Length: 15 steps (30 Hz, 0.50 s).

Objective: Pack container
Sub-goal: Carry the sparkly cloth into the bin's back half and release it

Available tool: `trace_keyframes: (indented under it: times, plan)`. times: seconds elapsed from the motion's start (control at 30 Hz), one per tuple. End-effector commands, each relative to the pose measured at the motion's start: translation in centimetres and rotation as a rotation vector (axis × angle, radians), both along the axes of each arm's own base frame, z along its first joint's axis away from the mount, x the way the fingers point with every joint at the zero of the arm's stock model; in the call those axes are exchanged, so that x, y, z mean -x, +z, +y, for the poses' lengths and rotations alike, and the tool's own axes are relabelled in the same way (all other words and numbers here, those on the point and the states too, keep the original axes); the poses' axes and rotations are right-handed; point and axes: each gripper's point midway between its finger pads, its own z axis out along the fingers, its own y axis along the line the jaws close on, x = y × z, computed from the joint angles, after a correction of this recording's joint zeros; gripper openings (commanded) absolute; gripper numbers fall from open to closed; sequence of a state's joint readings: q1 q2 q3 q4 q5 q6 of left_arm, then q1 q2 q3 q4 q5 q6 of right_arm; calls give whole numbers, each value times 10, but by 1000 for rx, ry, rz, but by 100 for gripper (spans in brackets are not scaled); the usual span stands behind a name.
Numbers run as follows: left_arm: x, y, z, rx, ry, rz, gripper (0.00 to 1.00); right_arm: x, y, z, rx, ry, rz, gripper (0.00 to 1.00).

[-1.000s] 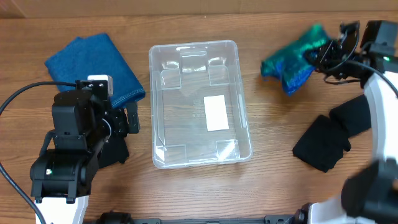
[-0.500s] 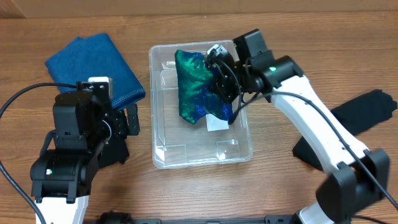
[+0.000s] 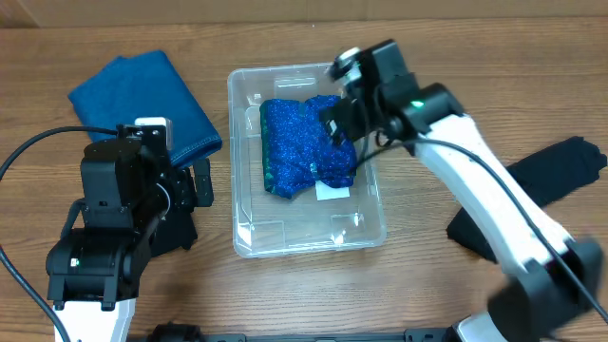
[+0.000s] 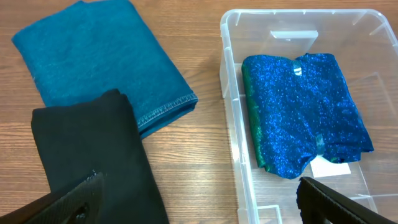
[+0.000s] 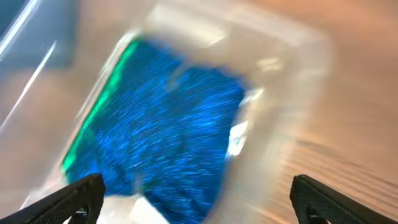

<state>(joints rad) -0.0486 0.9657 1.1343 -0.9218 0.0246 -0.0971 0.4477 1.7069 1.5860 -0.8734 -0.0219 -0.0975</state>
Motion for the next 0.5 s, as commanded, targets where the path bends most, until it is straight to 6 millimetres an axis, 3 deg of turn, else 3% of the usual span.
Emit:
trace_keyframes:
  times: [0.0, 0.07, 0.1, 0.13, 0.2, 0.37, 0.43, 0.47]
  plan:
    - [-2, 9, 2, -20, -8, -23, 100, 17, 119, -85, -51, -417, -253, 100]
    - [-2, 9, 2, -19, -8, -23, 100, 35, 108, -115, -45, -528, -162, 100]
    - [-2, 9, 2, -19, -8, -23, 100, 49, 88, -139, -14, -622, -57, 100]
    - [-2, 9, 2, -19, -8, -23, 100, 61, 68, -156, 20, -693, 32, 88]
    - [-1, 9, 2, -19, -8, -22, 100, 86, 27, -170, 45, -759, 220, 68]
    - [0, 8, 2, -20, -8, -14, 100, 147, -75, -130, -42, -657, 628, 65]
    - [1, 7, 2, -20, -8, -7, 100, 163, -102, -112, -84, -573, 704, 69]
    - [1, 7, 2, -20, -8, -7, 100, 168, -106, -99, -124, -474, 728, 70]
